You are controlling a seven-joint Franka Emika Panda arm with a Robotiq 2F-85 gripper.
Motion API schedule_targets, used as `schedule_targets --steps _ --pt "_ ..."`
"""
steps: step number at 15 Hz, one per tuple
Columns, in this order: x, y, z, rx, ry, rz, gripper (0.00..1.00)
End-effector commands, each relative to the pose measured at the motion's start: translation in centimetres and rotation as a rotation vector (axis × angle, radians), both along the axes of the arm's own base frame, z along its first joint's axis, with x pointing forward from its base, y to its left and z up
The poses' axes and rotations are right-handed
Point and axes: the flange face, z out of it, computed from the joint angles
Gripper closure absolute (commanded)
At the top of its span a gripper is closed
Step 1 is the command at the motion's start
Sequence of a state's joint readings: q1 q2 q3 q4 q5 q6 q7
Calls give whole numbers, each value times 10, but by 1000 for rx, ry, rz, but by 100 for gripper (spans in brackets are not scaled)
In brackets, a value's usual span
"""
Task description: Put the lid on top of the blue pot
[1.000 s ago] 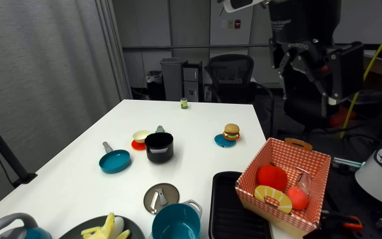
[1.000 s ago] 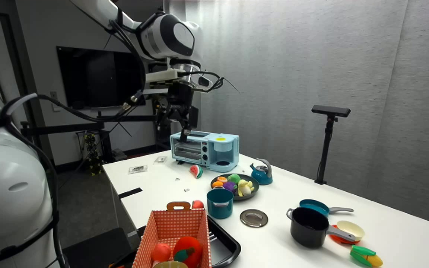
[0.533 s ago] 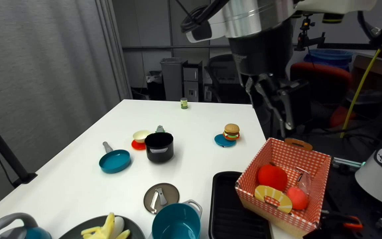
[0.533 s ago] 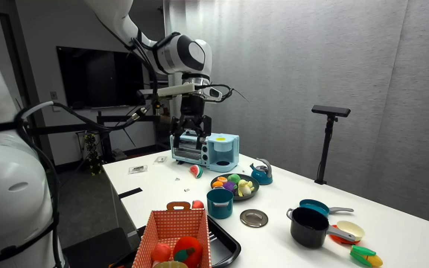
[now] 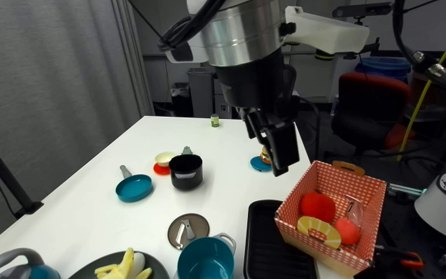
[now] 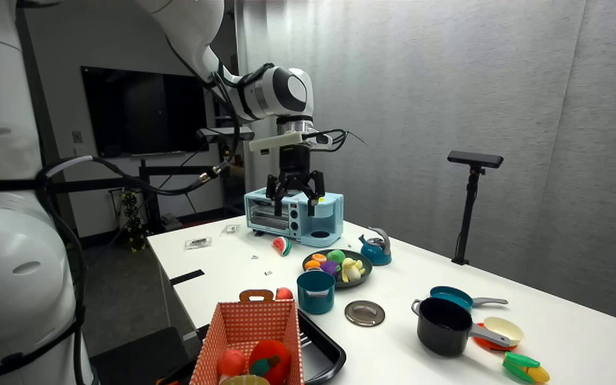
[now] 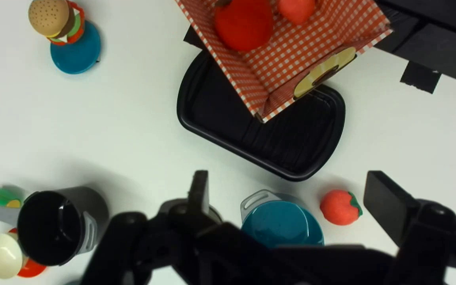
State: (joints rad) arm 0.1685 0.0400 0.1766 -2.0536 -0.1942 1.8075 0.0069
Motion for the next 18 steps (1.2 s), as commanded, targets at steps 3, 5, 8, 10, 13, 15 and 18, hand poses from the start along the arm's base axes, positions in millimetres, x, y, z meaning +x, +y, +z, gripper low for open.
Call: schedule_targets --steps 3,5,8,10,13,15,18 --pt "45 15 -6 -15 -73 67 0" --pt "56 23 -12 -14 -89 85 0" --pt "71 38 -19 -12 -116 113 0" --pt "79 49 -25 -13 -133 134 0" --pt "89 62 -33 -5 -148 162 0" --pt "94 65 -37 11 -152 159 0" --pt "101 57 -42 21 -163 138 0"
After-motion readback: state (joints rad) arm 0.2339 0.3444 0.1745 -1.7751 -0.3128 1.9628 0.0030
